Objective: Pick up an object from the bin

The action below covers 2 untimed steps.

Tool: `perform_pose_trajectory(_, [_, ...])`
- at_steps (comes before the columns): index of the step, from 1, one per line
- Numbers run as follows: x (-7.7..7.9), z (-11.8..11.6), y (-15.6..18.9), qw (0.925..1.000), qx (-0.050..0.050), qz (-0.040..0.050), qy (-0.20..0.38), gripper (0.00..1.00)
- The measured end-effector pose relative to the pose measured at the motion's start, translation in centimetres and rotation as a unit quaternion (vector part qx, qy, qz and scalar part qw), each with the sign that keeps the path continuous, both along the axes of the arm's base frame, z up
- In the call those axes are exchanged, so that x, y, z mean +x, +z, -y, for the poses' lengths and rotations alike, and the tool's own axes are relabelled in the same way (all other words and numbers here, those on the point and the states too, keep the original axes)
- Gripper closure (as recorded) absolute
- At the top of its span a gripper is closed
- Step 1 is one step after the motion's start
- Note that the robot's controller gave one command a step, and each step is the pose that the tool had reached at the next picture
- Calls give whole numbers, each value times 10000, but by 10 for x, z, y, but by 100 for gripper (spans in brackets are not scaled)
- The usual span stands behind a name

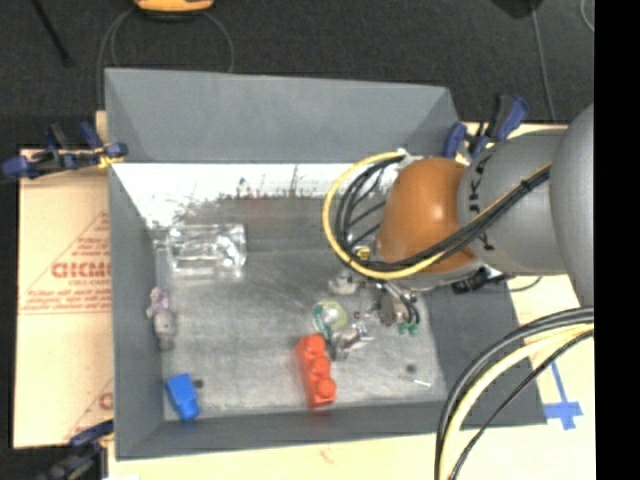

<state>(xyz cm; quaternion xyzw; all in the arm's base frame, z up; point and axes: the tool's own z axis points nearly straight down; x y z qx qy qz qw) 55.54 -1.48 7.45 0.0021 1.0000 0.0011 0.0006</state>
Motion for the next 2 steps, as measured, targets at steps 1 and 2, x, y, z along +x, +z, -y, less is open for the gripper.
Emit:
perform_pose_trajectory(1, [-1,-19,2,9969,-33,21,-790,0])
perform_pose_trajectory(2, [1,-17,1,9769,0,10,-2137,0])
